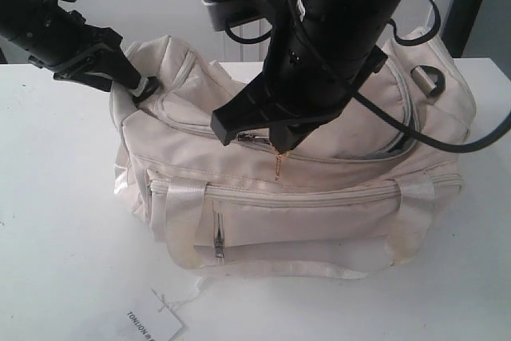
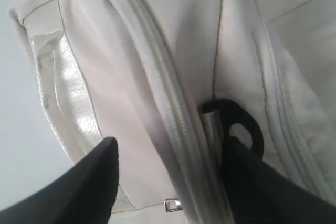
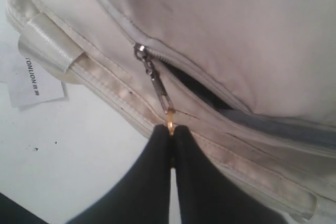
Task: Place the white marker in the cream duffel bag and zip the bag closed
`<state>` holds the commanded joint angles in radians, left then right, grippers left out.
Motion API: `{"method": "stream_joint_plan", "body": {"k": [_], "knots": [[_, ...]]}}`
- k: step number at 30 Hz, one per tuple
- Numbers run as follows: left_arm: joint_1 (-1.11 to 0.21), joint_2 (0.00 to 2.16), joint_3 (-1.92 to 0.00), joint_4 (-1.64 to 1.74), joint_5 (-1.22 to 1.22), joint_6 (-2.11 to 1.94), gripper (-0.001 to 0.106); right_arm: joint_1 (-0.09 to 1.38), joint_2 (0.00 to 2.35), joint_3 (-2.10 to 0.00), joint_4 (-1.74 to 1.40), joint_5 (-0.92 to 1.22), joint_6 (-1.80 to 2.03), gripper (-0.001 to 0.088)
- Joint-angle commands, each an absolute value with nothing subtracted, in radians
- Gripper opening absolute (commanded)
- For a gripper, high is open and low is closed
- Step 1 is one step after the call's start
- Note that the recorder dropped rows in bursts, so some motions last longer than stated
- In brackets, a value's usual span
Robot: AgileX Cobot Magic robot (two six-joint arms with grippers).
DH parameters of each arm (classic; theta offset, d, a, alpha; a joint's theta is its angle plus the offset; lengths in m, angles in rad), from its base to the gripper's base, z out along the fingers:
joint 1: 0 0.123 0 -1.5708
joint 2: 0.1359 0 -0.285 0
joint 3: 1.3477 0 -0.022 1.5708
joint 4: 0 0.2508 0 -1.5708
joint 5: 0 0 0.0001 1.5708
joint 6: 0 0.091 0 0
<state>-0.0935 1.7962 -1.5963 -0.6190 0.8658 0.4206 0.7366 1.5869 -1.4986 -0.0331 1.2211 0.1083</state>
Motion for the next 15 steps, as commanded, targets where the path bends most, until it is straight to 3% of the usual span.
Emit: {"method": "stream_joint_plan", "body": {"k": [15], "knots": [[-0.093, 1.712, -1.596, -0.611, 1.033, 0.359, 0.064, 0.737, 1.587, -1.499, -0.033, 1.221, 0.108, 0.0]]}}
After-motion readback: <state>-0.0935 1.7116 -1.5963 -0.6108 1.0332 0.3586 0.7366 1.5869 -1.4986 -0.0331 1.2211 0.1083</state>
